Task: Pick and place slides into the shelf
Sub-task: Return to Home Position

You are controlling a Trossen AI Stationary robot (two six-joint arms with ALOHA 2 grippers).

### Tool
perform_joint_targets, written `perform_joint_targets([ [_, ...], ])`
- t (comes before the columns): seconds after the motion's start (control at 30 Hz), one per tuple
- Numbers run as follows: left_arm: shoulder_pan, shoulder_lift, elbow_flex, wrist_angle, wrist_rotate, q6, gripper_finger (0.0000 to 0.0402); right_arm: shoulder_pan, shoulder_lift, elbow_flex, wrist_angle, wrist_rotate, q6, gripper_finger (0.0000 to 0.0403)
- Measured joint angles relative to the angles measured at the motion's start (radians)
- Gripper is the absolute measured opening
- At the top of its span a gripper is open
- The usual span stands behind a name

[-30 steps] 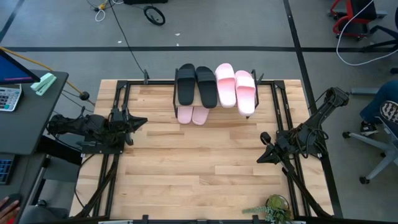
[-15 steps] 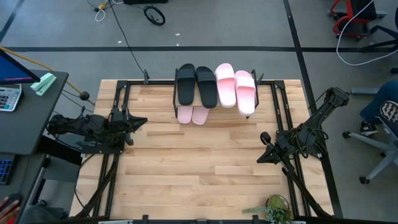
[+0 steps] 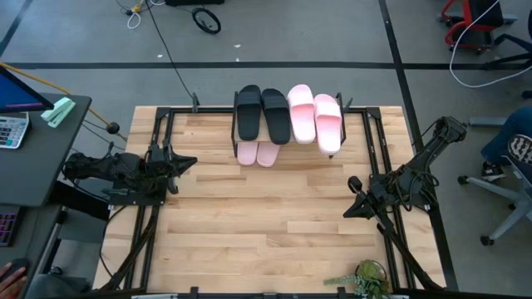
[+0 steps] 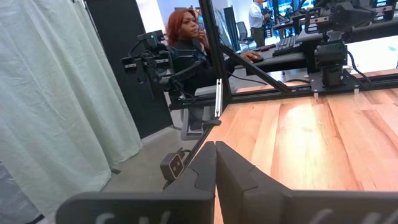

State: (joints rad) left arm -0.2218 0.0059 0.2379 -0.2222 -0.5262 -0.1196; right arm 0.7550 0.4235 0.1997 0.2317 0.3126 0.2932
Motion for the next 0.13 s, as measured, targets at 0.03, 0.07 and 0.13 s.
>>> perform_joint_targets([
  [0.03, 0.000, 0.000, 0.000, 0.000, 0.000, 0.000, 0.0035, 0.000, 0.000, 0.000, 0.000, 0.000, 0.000, 0.0009],
  [0.07, 0.000, 0.000, 0.000, 0.000, 0.000, 0.000, 0.0036, 0.000, 0.000, 0.000, 0.000, 0.000, 0.000, 0.0009],
  [0.13, 0.000, 0.000, 0.000, 0.000, 0.000, 0.000, 0.0038, 0.000, 0.000, 0.000, 0.000, 0.000, 0.000, 0.0009],
])
